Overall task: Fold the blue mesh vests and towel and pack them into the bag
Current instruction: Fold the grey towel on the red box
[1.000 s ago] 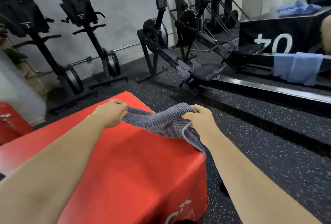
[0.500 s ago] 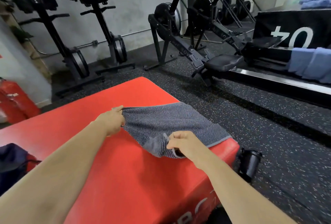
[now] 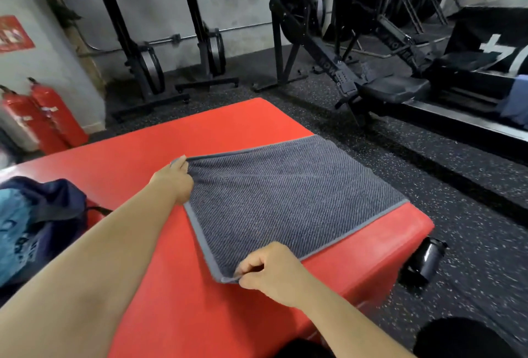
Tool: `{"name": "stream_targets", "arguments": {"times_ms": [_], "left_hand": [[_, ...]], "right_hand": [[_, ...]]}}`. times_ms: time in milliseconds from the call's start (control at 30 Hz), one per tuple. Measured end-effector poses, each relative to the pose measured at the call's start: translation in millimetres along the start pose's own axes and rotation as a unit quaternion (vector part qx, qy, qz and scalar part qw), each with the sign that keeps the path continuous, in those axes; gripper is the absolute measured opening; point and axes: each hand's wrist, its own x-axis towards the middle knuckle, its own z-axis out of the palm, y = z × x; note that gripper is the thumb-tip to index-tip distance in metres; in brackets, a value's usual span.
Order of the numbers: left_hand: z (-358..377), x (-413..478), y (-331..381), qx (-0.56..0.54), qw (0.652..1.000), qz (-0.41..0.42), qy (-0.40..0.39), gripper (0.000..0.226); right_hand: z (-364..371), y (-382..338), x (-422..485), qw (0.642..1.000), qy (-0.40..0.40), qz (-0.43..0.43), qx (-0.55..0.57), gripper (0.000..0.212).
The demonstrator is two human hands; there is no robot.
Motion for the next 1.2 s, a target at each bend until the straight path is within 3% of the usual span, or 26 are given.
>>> {"name": "stream_targets", "arguments": {"times_ms": [100, 167, 267, 333, 367, 433, 500, 567, 833, 1100, 1200], "left_hand": [[4.0, -11.2, 2.4, 0.023, 0.999, -0.040, 0.020, 0.047], [5.3, -23.4, 13.4, 0.046, 0.997, -0.008, 0.061, 0.043], [19.7, -46.9, 52.1, -0.101, 0.989, 0.082, 0.067, 0.055], [27.4, -61.1, 73.0, -0.160, 0.981, 0.095, 0.049, 0.070], [31.6, -63.3, 78.5, -0.165, 0.981, 0.087, 0.044, 0.078], [32.6, -63.9, 82.4, -0.163, 0.985, 0.060, 0.022, 0.094], [28.8, -58.6, 82.6, -0.152, 0.987, 0.050, -0.001, 0.114], [25.5, -49.6, 84.3, -0.145, 0.988, 0.054, -0.024, 0.130], [33.3, -37.0, 66.8, -0.125, 0.987, 0.042, -0.091, 0.138], [66.0, -104.6, 1.9, -0.097, 0.986, -0.012, -0.134, 0.144], [64.6, -125.2, 0.6, -0.084, 0.986, -0.019, -0.143, 0.151]], "right_hand": [[13.9, -5.3, 0.7, 1.000, 0.020, 0.013, -0.015, 0.017], [16.6, -8.3, -2.9, 1.000, 0.011, 0.015, -0.019, 0.019], [6.7, -5.4, -3.7, 0.999, -0.002, 0.010, 0.035, 0.019], [-11.2, 2.1, 2.0, 0.995, 0.103, -0.014, -0.009, 0.022], [-23.8, 6.5, 5.4, 0.982, 0.163, -0.018, -0.099, 0.026], [-46.0, 21.3, 8.9, 0.935, 0.211, 0.026, -0.284, 0.056], [-61.5, 36.5, 7.6, 0.919, 0.145, 0.123, -0.346, 0.102], [-64.6, 50.9, 8.4, 0.912, 0.087, 0.173, -0.362, 0.127], [-44.9, 51.4, 20.8, 0.898, 0.034, 0.207, -0.388, 0.123], [30.8, 15.1, -1.2, 0.911, -0.002, 0.151, -0.383, 0.114], [40.2, 9.5, -14.2, 0.916, -0.008, 0.130, -0.379, 0.121]]}}
